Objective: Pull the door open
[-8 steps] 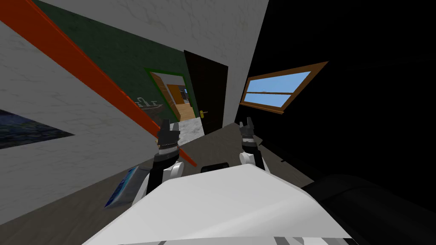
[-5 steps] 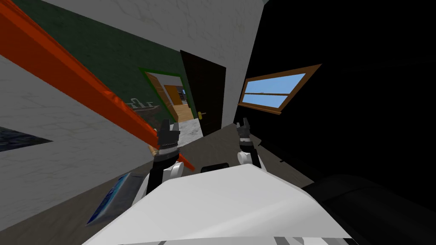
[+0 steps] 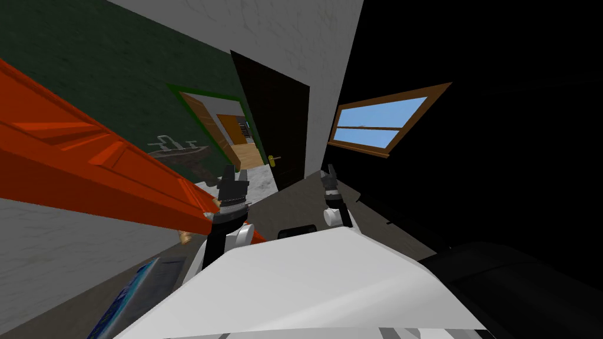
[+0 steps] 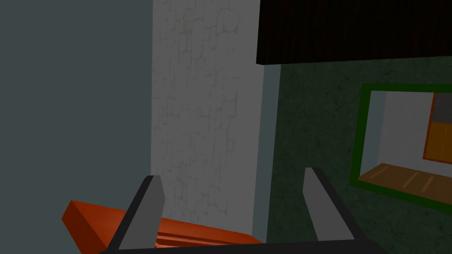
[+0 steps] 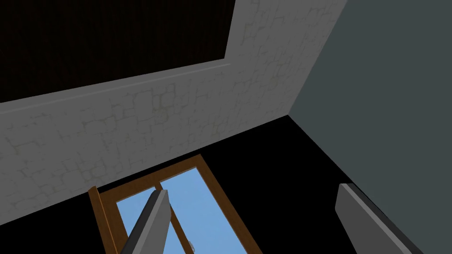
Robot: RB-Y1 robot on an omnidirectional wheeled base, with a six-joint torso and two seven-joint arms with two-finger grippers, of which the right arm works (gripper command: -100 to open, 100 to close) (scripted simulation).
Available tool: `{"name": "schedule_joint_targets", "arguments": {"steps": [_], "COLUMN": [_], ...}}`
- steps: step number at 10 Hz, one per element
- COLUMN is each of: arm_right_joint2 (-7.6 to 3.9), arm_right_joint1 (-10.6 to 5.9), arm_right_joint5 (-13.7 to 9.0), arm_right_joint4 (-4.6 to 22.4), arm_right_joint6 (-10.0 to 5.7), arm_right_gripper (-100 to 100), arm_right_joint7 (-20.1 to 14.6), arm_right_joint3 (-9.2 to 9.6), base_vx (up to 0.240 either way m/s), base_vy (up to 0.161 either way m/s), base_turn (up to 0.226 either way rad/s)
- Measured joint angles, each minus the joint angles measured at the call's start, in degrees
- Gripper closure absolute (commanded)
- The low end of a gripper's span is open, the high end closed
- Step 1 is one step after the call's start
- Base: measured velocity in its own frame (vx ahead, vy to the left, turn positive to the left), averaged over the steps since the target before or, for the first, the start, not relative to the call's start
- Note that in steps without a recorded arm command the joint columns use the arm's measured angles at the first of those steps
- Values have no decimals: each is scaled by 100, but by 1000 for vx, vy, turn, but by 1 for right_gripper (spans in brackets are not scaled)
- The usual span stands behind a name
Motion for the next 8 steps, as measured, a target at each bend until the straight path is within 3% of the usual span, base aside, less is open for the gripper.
{"name": "schedule_joint_targets", "arguments": {"steps": [8], "arm_right_joint2": [-141], "arm_right_joint1": [-594], "arm_right_joint5": [-23], "arm_right_joint4": [891], "arm_right_joint6": [2], "arm_right_gripper": [-100], "arm_right_joint7": [-138], "arm_right_joint3": [581], "base_vx": [102], "base_vy": [-20], "base_turn": [-84]}}
